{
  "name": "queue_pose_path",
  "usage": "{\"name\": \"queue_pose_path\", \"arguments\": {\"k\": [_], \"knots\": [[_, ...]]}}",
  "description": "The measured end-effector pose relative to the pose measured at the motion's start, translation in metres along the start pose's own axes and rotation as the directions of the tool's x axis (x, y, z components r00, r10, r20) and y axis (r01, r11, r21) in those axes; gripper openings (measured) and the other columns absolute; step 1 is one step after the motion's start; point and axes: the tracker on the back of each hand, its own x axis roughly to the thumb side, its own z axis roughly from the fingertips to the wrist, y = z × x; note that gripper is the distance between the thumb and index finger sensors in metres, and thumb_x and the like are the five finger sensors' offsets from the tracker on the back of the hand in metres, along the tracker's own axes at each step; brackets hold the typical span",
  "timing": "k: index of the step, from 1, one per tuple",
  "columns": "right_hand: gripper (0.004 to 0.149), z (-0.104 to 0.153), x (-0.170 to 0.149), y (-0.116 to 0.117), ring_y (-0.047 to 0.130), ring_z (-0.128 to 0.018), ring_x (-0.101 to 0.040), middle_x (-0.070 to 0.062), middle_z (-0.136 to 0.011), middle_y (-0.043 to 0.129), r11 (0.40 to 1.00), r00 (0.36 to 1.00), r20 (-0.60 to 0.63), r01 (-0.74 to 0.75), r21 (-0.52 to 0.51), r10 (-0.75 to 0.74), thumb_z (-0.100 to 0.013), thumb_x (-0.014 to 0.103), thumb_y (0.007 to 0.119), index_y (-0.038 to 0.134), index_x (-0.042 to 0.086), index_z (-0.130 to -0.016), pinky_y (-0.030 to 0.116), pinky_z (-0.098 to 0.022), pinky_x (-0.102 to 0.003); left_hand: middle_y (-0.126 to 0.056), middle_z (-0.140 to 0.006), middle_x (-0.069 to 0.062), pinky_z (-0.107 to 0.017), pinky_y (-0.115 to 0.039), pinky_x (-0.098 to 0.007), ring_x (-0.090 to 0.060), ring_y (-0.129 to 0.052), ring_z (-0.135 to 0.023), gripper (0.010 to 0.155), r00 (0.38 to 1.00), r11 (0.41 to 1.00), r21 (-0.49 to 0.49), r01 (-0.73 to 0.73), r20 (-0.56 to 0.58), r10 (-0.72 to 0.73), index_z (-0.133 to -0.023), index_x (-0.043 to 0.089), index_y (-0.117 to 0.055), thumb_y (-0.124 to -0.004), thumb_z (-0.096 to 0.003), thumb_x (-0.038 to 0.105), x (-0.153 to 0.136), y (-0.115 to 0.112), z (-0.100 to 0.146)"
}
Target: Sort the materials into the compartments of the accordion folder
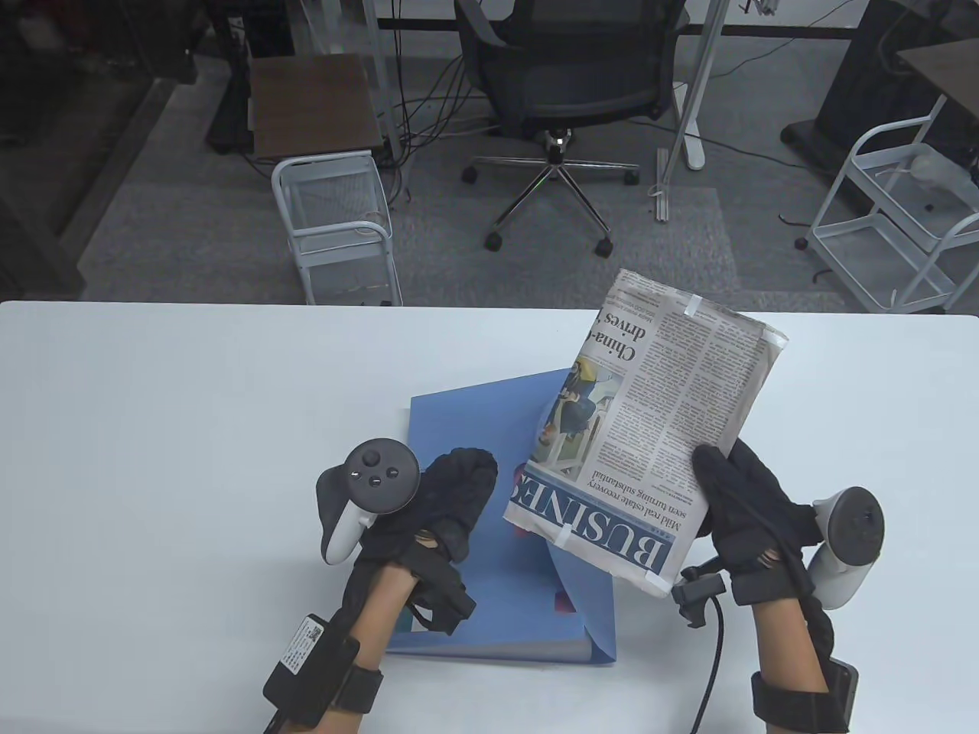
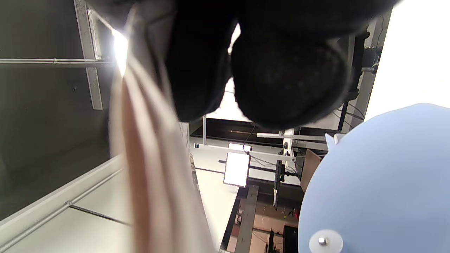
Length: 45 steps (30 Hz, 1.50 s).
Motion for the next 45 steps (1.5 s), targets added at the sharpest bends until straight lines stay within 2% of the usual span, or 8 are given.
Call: {"name": "queue_pose_path", "arguments": {"k": [6, 10, 16, 20, 26, 33, 41, 45], "knots": [[0.044, -0.003, -0.004, -0.01, 0.104, -0.028, -0.031, 0.002, -0.057, 0.103, 0.999, 1.0, -0.017, 0.007, -0.034, -0.008, -0.061, 0.035, 0.074, 0.07, 0.014, -0.099, 0.087, -0.012, -0.03, -0.018, -0.119, -0.037, -0.067, -0.035, -0.074, -0.066, -0.019, -0.101, 0.06, 0.989, 0.984, -0.14, 0.107, -0.089, -0.12, -0.116, 0.008, -0.057, -0.058, -0.0663, 0.041, -0.014, -0.03, -0.019], [0.044, -0.004, -0.006, -0.012, 0.104, -0.028, -0.031, 0.002, -0.057, 0.103, 0.999, 1.0, -0.026, 0.003, -0.035, -0.004, -0.061, 0.035, 0.074, 0.07, 0.014, -0.1, 0.087, -0.012, -0.03, -0.014, -0.118, -0.037, -0.066, -0.032, -0.074, -0.066, -0.014, -0.099, 0.061, 0.98, 0.974, -0.151, 0.171, -0.074, -0.184, -0.116, 0.008, -0.057, -0.058, -0.0659, 0.042, -0.012, -0.047, -0.03], [0.044, -0.003, -0.008, -0.013, 0.104, -0.028, -0.031, 0.001, -0.057, 0.103, 0.999, 0.999, -0.035, -0.005, -0.033, 0.004, -0.062, 0.035, 0.074, 0.07, 0.014, -0.1, 0.087, -0.012, -0.03, 0.007, -0.112, -0.038, -0.061, -0.016, -0.074, -0.064, 0.009, -0.091, 0.069, 0.981, 0.943, -0.304, 0.135, -0.093, -0.171, -0.118, 0.002, -0.048, -0.055, -0.067, 0.047, -0.004, -0.069, -0.043], [0.044, -0.002, -0.007, -0.015, 0.104, -0.027, -0.031, 0.002, -0.058, 0.103, 0.999, 0.999, -0.036, 0.011, -0.035, -0.012, -0.062, 0.036, 0.074, 0.07, 0.013, -0.1, 0.087, -0.012, -0.03, 0.026, -0.101, -0.038, -0.052, -0.002, -0.073, -0.061, 0.026, -0.079, 0.074, 0.983, 0.902, -0.431, -0.024, -0.173, -0.056, -0.118, -0.006, -0.039, -0.051, -0.0683, 0.048, -0.007, -0.081, -0.048], [0.044, -0.002, -0.004, -0.016, 0.104, -0.028, -0.031, 0.002, -0.057, 0.103, 0.999, 0.999, -0.026, 0.038, -0.034, -0.038, -0.062, 0.036, 0.074, 0.07, 0.014, -0.1, 0.087, -0.012, -0.03, 0.031, -0.097, -0.034, -0.048, 0.001, -0.073, -0.059, 0.03, -0.075, 0.067, 0.944, 0.887, -0.36, -0.29, -0.259, 0.203, -0.113, -0.005, -0.047, -0.051, -0.0681, 0.045, -0.016, -0.072, -0.046], [0.044, -0.003, -0.005, -0.016, 0.104, -0.028, -0.031, 0.002, -0.058, 0.103, 0.999, 0.998, -0.035, 0.046, -0.022, -0.047, -0.062, 0.036, 0.073, 0.07, 0.014, -0.1, 0.087, -0.012, -0.03, 0.033, -0.097, -0.033, -0.048, 0.002, -0.07, -0.058, 0.03, -0.076, 0.059, 0.879, 0.823, -0.313, -0.474, -0.225, 0.421, -0.107, 0.003, -0.045, -0.05, -0.0686, 0.048, -0.025, -0.057, -0.036], [0.045, -0.002, -0.005, -0.02, 0.104, -0.028, -0.031, 0.002, -0.058, 0.103, 0.996, 0.996, -0.047, 0.078, -0.043, -0.08, -0.062, 0.037, 0.072, 0.07, 0.012, -0.1, 0.087, -0.012, -0.03, 0.029, -0.1, -0.036, -0.05, 0.0, -0.071, -0.06, 0.026, -0.08, 0.073, 0.781, 0.741, -0.251, -0.622, -0.132, 0.611, -0.105, 0.006, -0.046, -0.058, -0.0654, 0.066, -0.037, -0.031, -0.021], [0.045, -0.002, -0.005, -0.021, 0.104, -0.028, -0.031, 0.002, -0.057, 0.104, 0.996, 0.996, -0.051, 0.069, -0.05, -0.071, -0.062, 0.037, 0.072, 0.07, 0.012, -0.099, 0.087, -0.012, -0.03, 0.025, -0.104, -0.037, -0.052, -0.004, -0.072, -0.062, 0.021, -0.084, 0.072, 0.742, 0.715, -0.206, -0.668, -0.099, 0.663, -0.103, 0.008, -0.047, -0.066, -0.0634, 0.066, -0.044, -0.021, -0.014]]}}
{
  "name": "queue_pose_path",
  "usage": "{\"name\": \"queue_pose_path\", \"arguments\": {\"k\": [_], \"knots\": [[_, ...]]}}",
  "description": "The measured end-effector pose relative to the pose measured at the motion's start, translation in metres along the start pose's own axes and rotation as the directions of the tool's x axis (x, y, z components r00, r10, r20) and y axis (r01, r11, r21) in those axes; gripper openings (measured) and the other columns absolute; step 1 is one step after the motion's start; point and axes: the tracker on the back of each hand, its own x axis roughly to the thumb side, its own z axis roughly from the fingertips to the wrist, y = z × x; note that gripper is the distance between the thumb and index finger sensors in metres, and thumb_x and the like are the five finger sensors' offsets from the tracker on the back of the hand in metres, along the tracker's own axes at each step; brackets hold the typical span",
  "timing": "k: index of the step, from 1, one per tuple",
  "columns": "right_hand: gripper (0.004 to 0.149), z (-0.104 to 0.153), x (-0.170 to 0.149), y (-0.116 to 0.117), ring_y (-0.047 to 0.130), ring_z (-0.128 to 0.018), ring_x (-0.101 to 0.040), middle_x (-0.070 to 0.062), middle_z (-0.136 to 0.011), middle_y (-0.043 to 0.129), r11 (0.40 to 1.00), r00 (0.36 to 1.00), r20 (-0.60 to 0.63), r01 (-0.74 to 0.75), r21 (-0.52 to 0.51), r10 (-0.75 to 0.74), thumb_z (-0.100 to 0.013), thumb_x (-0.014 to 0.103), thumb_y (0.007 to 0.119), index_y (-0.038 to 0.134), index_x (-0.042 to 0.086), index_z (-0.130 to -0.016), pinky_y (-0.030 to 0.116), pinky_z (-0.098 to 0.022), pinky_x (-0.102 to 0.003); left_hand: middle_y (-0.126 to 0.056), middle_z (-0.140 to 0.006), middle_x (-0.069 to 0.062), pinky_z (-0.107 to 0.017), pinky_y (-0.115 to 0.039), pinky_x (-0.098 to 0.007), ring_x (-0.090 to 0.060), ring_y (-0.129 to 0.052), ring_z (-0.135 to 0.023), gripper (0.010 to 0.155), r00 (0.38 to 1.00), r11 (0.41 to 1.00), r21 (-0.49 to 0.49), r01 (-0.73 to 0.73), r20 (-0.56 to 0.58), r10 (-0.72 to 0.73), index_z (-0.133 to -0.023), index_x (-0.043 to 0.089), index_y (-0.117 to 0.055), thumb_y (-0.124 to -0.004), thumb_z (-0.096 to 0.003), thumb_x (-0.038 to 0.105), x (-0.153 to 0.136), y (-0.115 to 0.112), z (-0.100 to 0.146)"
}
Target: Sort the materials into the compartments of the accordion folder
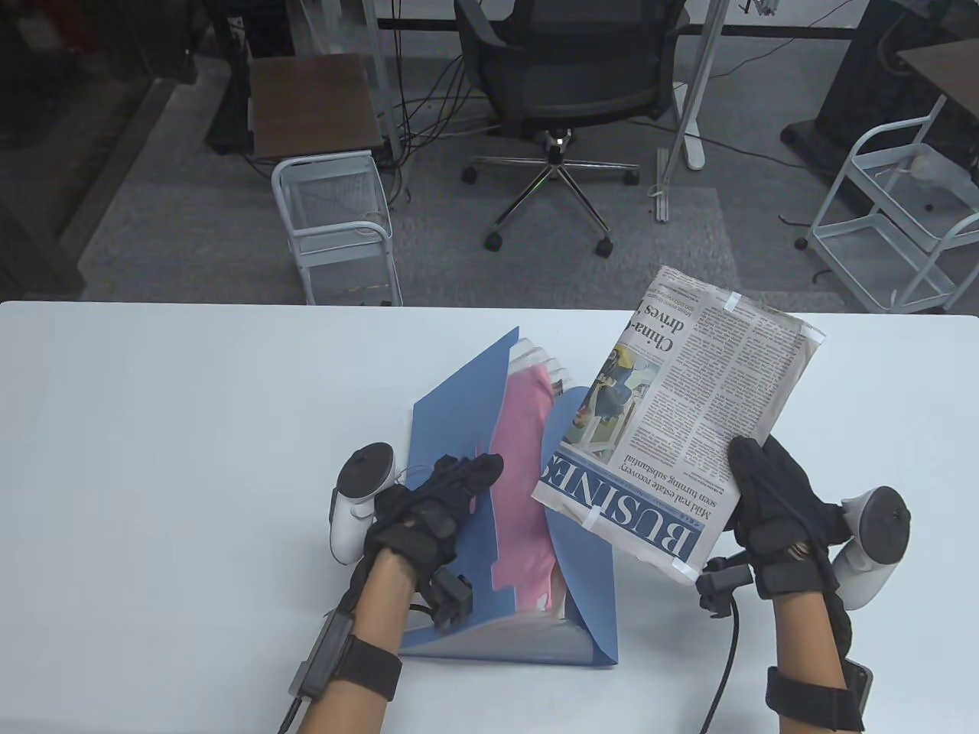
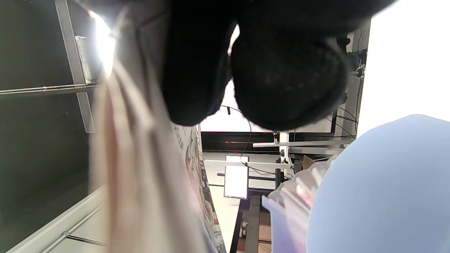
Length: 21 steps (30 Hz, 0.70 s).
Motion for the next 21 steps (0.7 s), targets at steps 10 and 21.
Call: {"name": "queue_pose_path", "arguments": {"k": [10, 21], "knots": [[0.046, 0.002, 0.009, -0.001, 0.104, -0.026, -0.031, 0.001, -0.056, 0.104, 0.999, 0.999, -0.004, -0.035, -0.029, 0.035, -0.063, 0.037, 0.071, 0.07, 0.009, -0.099, 0.087, -0.01, -0.029, 0.012, -0.112, -0.038, -0.057, -0.012, -0.074, -0.063, 0.011, -0.093, 0.071, 0.983, 0.987, 0.015, -0.161, 0.096, 0.159, -0.104, 0.006, -0.052, -0.066, -0.0645, 0.064, -0.003, 0.028, 0.015], [0.048, 0.018, 0.06, 0.021, 0.104, -0.026, -0.032, -0.001, -0.057, 0.104, 0.985, 0.982, 0.086, -0.17, 0.014, 0.168, -0.063, 0.036, 0.071, 0.068, 0.007, -0.1, 0.087, -0.01, -0.03, -0.004, -0.119, -0.038, -0.062, -0.024, -0.075, -0.065, -0.004, -0.1, 0.074, 0.952, 0.965, 0.004, -0.261, 0.167, 0.257, -0.104, 0.004, -0.058, -0.064, -0.0642, 0.066, -0.01, 0.056, 0.027]]}}
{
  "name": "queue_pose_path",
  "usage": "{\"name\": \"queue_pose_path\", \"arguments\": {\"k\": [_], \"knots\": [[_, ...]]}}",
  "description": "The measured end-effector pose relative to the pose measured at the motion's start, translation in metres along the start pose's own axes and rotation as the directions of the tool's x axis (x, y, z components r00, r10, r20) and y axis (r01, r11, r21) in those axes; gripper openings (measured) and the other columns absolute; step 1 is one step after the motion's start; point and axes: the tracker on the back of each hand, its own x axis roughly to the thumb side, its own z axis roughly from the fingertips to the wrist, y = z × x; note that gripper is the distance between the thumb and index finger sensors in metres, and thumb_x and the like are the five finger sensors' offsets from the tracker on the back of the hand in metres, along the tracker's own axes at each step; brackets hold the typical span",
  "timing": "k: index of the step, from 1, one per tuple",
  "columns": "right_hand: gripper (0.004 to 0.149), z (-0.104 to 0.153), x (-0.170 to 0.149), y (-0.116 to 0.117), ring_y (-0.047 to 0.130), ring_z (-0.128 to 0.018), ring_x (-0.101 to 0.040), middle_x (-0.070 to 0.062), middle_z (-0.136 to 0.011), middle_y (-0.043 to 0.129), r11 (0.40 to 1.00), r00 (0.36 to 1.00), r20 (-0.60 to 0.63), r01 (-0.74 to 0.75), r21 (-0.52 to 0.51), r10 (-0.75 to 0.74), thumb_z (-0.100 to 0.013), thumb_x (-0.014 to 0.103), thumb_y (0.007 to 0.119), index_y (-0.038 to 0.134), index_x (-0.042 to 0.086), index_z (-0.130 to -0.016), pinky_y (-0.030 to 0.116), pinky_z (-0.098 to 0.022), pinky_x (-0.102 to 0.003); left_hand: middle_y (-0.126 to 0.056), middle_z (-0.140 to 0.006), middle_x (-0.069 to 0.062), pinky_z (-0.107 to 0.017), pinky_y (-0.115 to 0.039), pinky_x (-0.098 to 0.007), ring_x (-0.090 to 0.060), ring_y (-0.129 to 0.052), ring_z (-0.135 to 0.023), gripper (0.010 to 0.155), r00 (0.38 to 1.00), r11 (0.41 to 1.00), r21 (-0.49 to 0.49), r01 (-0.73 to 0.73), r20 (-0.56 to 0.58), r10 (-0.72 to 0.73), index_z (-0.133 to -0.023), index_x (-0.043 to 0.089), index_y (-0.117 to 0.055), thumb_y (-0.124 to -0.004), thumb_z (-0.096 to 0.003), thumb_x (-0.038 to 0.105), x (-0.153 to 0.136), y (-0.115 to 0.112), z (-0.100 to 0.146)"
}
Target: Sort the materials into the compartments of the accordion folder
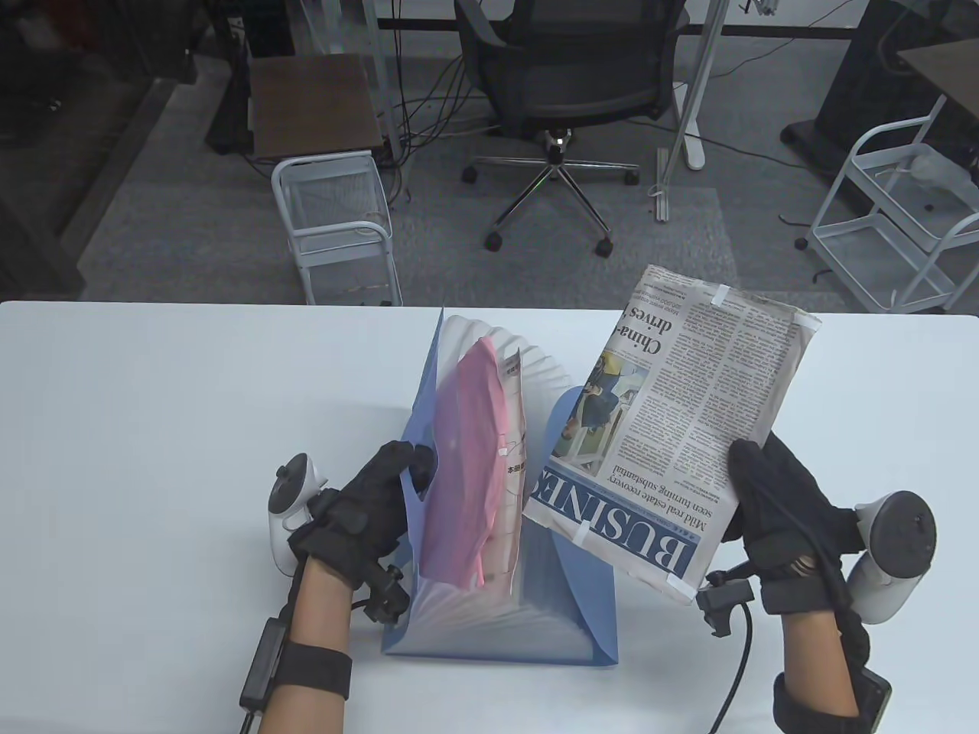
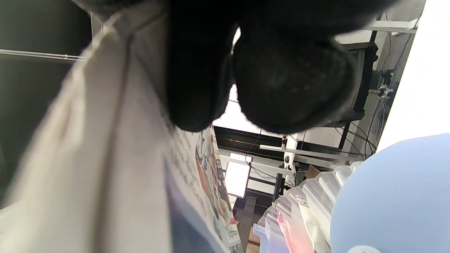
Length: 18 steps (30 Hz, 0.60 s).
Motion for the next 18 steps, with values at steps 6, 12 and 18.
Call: {"name": "queue_pose_path", "arguments": {"k": [6, 12, 18], "knots": [[0.049, -0.006, 0.013, 0.006, 0.104, -0.024, -0.031, -0.001, -0.056, 0.105, 0.99, 0.99, -0.033, -0.137, 0.039, 0.138, -0.062, 0.036, 0.072, 0.067, 0.005, -0.1, 0.087, -0.009, -0.03, -0.007, -0.12, -0.038, -0.063, -0.027, -0.075, -0.065, -0.007, -0.1, 0.074, 0.999, 0.999, -0.009, -0.036, 0.026, 0.037, -0.103, 0.004, -0.059, -0.064, -0.064, 0.067, -0.003, 0.009, 0.002], [0.05, -0.015, 0.019, 0.018, 0.104, -0.023, -0.032, -0.002, -0.055, 0.105, 0.969, 0.969, -0.072, -0.229, 0.098, 0.236, -0.062, 0.035, 0.073, 0.066, 0.002, -0.1, 0.086, -0.008, -0.03, -0.007, -0.12, -0.037, -0.063, -0.027, -0.074, -0.065, -0.007, -0.101, 0.074, 0.996, 0.997, -0.006, -0.075, 0.044, 0.075, -0.103, 0.004, -0.06, -0.063, -0.0639, 0.067, -0.004, 0.014, 0.005], [0.05, -0.021, 0.016, 0.035, 0.104, -0.022, -0.031, -0.002, -0.055, 0.105, 0.962, 0.965, -0.097, -0.226, 0.154, 0.242, -0.062, 0.034, 0.073, 0.066, 0.001, -0.099, 0.086, -0.007, -0.03, -0.007, -0.12, -0.037, -0.063, -0.027, -0.074, -0.065, -0.007, -0.101, 0.075, 0.996, 0.997, -0.01, -0.076, 0.045, 0.076, -0.103, 0.004, -0.06, -0.064, -0.0638, 0.067, -0.005, 0.015, 0.005]]}}
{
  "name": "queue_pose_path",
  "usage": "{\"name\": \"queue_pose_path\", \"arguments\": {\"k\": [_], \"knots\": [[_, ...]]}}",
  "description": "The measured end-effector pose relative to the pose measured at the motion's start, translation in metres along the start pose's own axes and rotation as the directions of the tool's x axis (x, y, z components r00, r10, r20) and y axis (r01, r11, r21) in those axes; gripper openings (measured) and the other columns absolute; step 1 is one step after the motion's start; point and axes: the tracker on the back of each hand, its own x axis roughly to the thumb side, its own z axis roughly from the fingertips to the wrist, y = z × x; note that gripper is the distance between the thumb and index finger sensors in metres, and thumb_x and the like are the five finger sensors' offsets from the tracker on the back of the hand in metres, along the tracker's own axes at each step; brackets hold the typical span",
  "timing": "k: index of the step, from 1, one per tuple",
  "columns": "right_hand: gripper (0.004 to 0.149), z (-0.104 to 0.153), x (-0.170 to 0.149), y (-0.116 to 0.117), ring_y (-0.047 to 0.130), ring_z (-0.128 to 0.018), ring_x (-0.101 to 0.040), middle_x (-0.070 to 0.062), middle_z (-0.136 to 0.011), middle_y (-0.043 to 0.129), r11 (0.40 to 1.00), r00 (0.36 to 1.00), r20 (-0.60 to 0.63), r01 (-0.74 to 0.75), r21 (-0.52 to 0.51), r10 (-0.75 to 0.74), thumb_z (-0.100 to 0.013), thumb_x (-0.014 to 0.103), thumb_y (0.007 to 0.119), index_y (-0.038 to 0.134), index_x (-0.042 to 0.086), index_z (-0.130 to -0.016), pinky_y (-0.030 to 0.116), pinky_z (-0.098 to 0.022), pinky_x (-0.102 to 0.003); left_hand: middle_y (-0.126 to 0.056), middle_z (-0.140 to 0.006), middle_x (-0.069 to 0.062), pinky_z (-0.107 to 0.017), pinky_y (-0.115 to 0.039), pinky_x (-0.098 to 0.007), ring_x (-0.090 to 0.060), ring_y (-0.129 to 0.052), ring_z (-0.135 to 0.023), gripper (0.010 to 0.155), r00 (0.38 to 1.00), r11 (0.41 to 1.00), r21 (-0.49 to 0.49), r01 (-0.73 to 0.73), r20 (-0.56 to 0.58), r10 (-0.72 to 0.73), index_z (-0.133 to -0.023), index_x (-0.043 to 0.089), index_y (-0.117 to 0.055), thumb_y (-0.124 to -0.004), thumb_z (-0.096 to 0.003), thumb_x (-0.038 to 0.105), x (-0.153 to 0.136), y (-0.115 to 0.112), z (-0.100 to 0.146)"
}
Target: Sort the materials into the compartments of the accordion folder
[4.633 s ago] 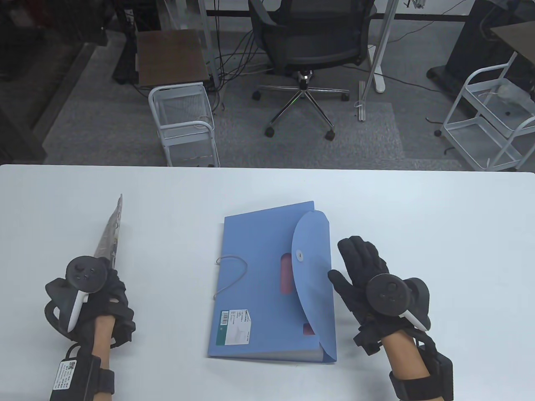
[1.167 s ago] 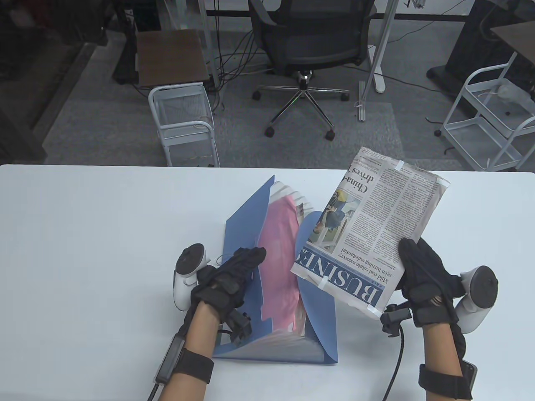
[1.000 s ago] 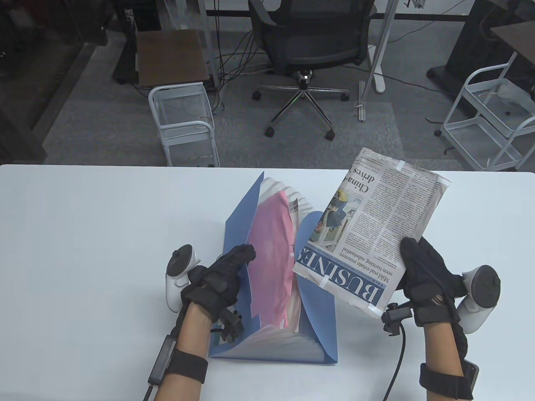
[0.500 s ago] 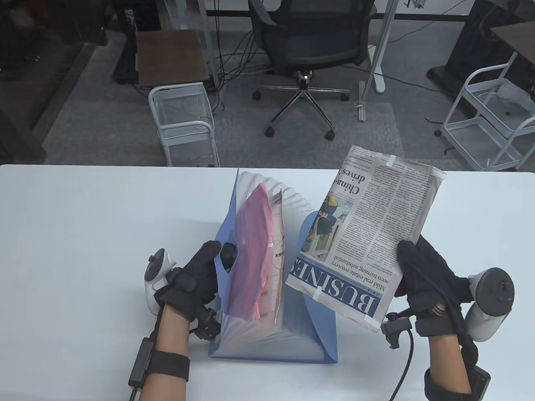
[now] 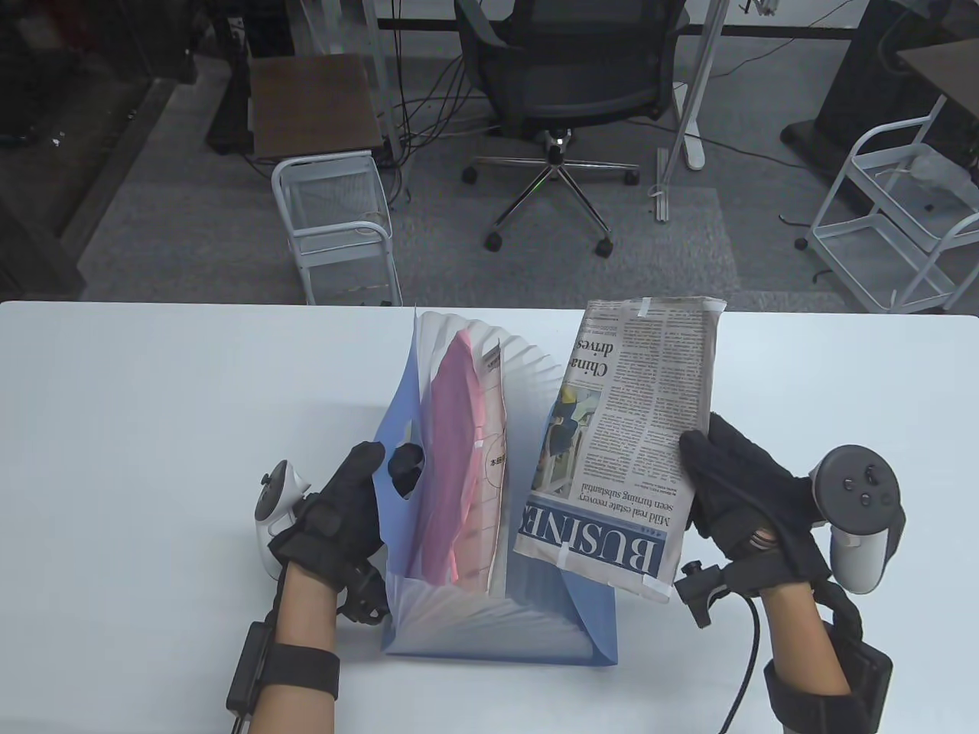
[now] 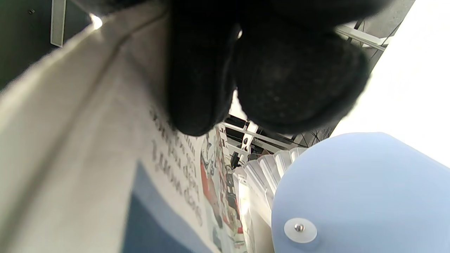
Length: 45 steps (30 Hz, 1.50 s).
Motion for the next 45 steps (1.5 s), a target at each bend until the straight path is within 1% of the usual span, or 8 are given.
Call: {"name": "queue_pose_path", "arguments": {"k": [11, 19, 24, 29, 31, 34, 36, 45], "knots": [[0.052, -0.009, -0.001, 0.025, 0.104, -0.021, -0.03, -0.002, -0.054, 0.106, 0.993, 0.996, -0.067, -0.056, 0.101, 0.063, -0.062, 0.034, 0.073, 0.065, -0.001, -0.099, 0.086, -0.006, -0.029, -0.007, -0.12, -0.037, -0.063, -0.027, -0.074, -0.065, -0.007, -0.101, 0.075, 1.0, 1.0, -0.001, -0.008, 0.002, 0.008, -0.103, 0.004, -0.06, -0.064, -0.0639, 0.067, 0.0, 0.0, 0.0], [0.052, -0.019, 0.003, 0.055, 0.104, -0.018, -0.028, -0.002, -0.052, 0.106, 0.97, 0.979, -0.109, -0.153, 0.187, 0.175, -0.062, 0.035, 0.073, 0.066, -0.001, -0.1, 0.086, -0.004, -0.027, -0.007, -0.12, -0.037, -0.063, -0.026, -0.073, -0.065, -0.007, -0.101, 0.075, 1.0, 1.0, 0.0, -0.011, 0.002, 0.011, -0.103, 0.004, -0.06, -0.064, -0.0637, 0.067, -0.001, 0.0, 0.0], [0.05, -0.028, 0.013, 0.076, 0.103, -0.012, -0.026, 0.006, -0.037, 0.102, 0.951, 0.953, -0.125, -0.254, 0.176, 0.277, -0.062, 0.037, 0.072, 0.071, 0.002, -0.097, 0.084, 0.0, -0.027, -0.007, -0.12, -0.037, -0.063, -0.026, -0.073, -0.065, -0.006, -0.101, 0.075, 1.0, 1.0, -0.001, -0.011, 0.001, 0.011, -0.103, 0.004, -0.06, -0.063, -0.0639, 0.067, -0.001, 0.0, 0.0], [0.047, -0.038, 0.022, 0.093, 0.102, -0.01, -0.024, 0.009, -0.033, 0.099, 0.92, 0.915, -0.145, -0.351, 0.173, 0.376, -0.062, 0.037, 0.072, 0.074, 0.005, -0.096, 0.083, 0.001, -0.026, -0.006, -0.12, -0.037, -0.063, -0.026, -0.073, -0.064, -0.006, -0.101, 0.075, 1.0, 1.0, 0.001, -0.016, 0.004, 0.016, -0.103, 0.004, -0.06, -0.064, -0.0637, 0.067, -0.002, 0.0, 0.0], [0.046, -0.041, 0.025, 0.097, 0.102, -0.011, -0.025, 0.008, -0.033, 0.098, 0.912, 0.909, -0.153, -0.353, 0.211, 0.388, -0.062, 0.037, 0.071, 0.073, 0.006, -0.096, 0.083, 0.0, -0.026, -0.006, -0.12, -0.037, -0.063, -0.026, -0.073, -0.064, -0.006, -0.101, 0.075, 1.0, 1.0, -0.001, -0.018, 0.004, 0.018, -0.103, 0.004, -0.06, -0.064, -0.0637, 0.067, -0.002, -0.001, 0.0], [0.05, -0.046, 0.027, 0.104, 0.102, -0.015, -0.027, 0.004, -0.043, 0.099, 0.898, 0.91, -0.202, -0.283, 0.337, 0.362, -0.063, 0.034, 0.068, 0.065, 0.003, -0.101, 0.084, -0.003, -0.027, -0.006, -0.12, -0.037, -0.063, -0.026, -0.072, -0.064, -0.006, -0.101, 0.075, 1.0, 1.0, -0.001, -0.022, 0.004, 0.022, -0.103, 0.004, -0.06, -0.064, -0.0637, 0.067, -0.002, -0.001, 0.0], [0.051, -0.049, 0.028, 0.107, 0.102, -0.017, -0.027, 0.002, -0.047, 0.099, 0.892, 0.91, -0.22, -0.254, 0.373, 0.351, -0.063, 0.033, 0.068, 0.062, 0.002, -0.103, 0.084, -0.004, -0.028, -0.006, -0.12, -0.037, -0.063, -0.026, -0.072, -0.064, -0.006, -0.101, 0.075, 1.0, 1.0, -0.001, -0.023, 0.007, 0.023, -0.103, 0.004, -0.06, -0.064, -0.0637, 0.067, -0.002, -0.001, 0.0], [0.051, -0.056, 0.028, 0.127, 0.103, -0.018, -0.026, -0.002, -0.056, 0.102, 0.875, 0.879, -0.283, -0.247, 0.417, 0.384, -0.063, 0.03, 0.072, 0.06, 0.002, -0.104, 0.085, -0.005, -0.027, -0.006, -0.12, -0.037, -0.063, -0.025, -0.072, -0.064, -0.005, -0.101, 0.075, 0.999, 0.999, -0.004, -0.043, 0.011, 0.043, -0.103, 0.004, -0.06, -0.064, -0.0637, 0.067, -0.002, -0.001, 0.001]]}}
